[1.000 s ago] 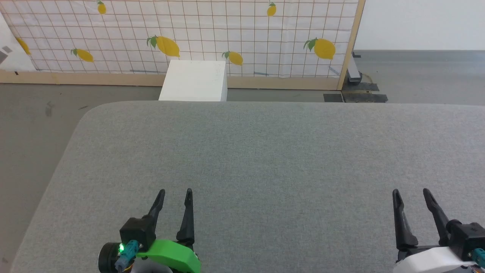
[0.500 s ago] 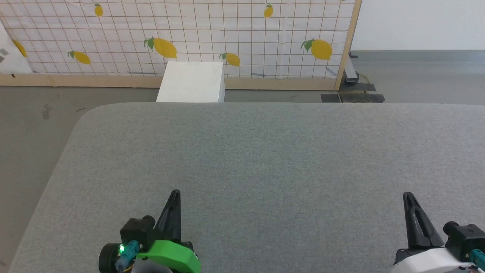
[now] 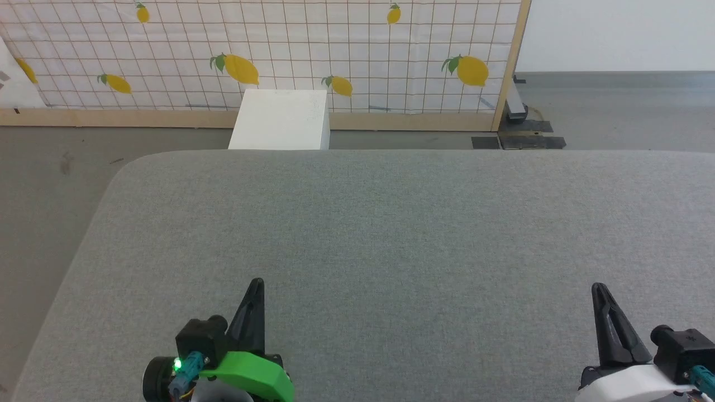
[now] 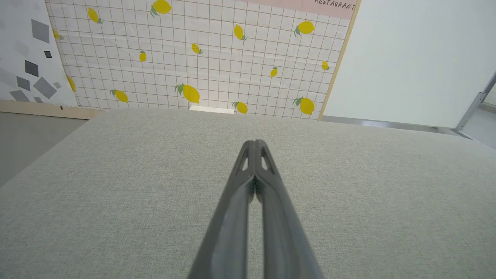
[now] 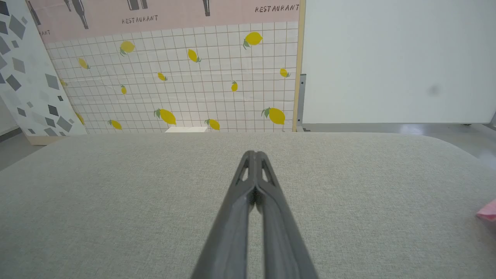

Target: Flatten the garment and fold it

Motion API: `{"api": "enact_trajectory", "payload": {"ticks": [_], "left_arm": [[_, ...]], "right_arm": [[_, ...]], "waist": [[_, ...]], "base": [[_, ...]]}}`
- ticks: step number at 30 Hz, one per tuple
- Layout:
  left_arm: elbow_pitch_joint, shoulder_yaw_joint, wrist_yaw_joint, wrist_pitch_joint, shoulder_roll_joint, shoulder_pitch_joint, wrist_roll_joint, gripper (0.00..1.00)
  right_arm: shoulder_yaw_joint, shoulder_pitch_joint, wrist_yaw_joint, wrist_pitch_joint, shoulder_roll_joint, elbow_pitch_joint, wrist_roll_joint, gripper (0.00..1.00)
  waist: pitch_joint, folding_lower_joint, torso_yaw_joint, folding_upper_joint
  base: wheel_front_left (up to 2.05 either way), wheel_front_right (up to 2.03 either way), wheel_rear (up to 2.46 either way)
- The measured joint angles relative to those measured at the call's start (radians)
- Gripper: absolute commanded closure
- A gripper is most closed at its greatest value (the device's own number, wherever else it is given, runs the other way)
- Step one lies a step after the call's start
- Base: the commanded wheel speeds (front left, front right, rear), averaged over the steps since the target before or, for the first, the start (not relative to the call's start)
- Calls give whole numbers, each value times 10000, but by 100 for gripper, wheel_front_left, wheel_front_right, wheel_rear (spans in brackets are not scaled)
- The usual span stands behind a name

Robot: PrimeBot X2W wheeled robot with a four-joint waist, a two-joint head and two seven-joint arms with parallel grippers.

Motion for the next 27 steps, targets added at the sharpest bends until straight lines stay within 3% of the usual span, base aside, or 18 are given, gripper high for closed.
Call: {"api": "enact_trajectory", "payload": {"ticks": [27], "left_arm": [[-397,372,0,525,0,0,502,100]], "right_arm": [[232,-224,0,324,0,-2,-219,100]], "waist": [[122,0,-114,0]], "base": [[0,0,0]]}}
